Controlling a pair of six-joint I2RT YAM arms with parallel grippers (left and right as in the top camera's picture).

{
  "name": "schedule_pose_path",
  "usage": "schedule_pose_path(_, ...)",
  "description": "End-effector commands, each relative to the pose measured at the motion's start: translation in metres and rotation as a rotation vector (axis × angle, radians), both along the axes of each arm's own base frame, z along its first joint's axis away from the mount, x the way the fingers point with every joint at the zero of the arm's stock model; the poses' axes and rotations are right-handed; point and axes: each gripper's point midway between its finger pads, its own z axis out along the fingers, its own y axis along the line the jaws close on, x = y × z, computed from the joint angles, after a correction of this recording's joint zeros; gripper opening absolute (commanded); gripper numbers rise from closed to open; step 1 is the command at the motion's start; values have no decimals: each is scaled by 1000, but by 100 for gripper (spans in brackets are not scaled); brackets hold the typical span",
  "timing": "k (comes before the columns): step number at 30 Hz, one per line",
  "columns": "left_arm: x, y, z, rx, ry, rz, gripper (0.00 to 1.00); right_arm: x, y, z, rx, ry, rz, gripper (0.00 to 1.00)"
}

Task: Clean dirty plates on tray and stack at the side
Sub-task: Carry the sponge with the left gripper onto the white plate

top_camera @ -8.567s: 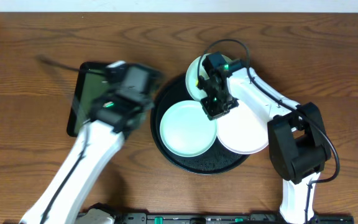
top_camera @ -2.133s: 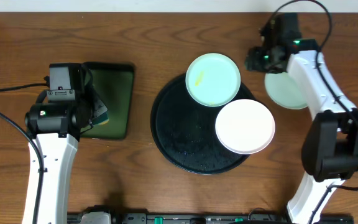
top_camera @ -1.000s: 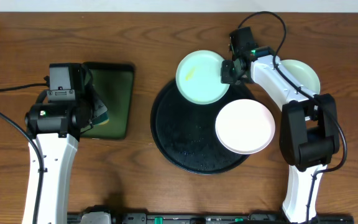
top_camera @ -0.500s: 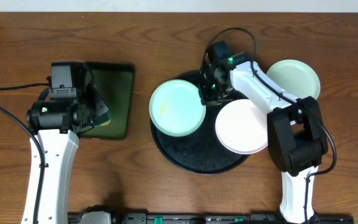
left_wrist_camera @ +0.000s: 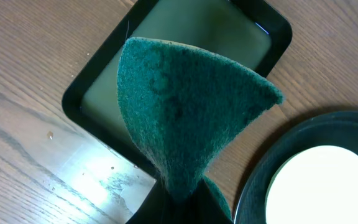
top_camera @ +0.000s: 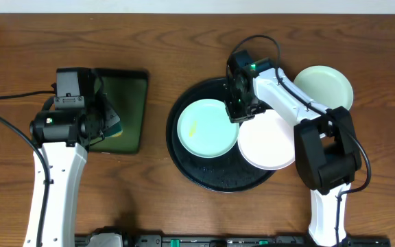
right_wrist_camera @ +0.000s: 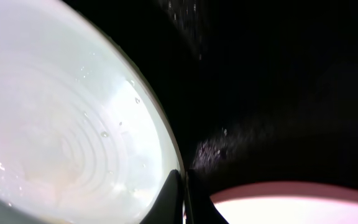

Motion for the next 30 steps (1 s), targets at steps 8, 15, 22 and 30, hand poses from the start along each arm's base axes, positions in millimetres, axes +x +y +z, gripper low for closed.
schedule_pose_path(8,28,3,-32,-20,37,44,8,7,29,3,70,-65,58,27)
schedule_pose_path(15,40,4,-40,-17,33,39,7,-1,25,-12,60,-44,25,29)
schedule_pose_path(22,55,4,-50,-16,23,28,7,-6,24,-24,59,-38,1,2)
schedule_pose_path(30,85,8,-100,3,72,7,7,-6,26,-28,64,-43,-18,1)
